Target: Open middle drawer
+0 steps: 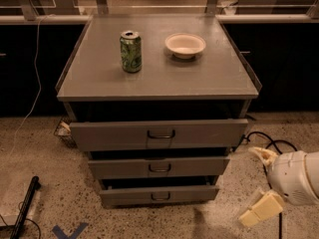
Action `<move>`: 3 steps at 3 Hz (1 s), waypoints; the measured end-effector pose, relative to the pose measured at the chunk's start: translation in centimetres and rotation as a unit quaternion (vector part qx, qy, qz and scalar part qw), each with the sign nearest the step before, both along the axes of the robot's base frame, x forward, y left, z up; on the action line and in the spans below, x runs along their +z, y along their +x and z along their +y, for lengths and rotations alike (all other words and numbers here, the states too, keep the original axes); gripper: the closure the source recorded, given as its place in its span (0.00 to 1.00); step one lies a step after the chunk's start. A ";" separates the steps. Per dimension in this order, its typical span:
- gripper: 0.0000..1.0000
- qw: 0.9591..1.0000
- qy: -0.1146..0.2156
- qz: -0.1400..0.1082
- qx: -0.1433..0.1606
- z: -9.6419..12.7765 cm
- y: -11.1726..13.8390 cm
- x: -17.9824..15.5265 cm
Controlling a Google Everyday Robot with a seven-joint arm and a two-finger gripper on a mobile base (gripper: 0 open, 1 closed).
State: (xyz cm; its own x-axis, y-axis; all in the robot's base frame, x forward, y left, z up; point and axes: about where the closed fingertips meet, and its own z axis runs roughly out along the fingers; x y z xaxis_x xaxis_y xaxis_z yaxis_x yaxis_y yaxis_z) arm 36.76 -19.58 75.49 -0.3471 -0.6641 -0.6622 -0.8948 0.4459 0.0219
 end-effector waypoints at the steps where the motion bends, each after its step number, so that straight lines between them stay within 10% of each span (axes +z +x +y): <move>1: 0.00 0.999 -0.033 0.010 -0.034 -0.2 1.2 -4.4; 3: 0.00 0.997 -0.073 -0.015 -0.032 0.5 6.8 -9.2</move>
Offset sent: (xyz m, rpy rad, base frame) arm 0.0579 -0.0187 -0.0905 -0.1844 -0.0243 -0.1448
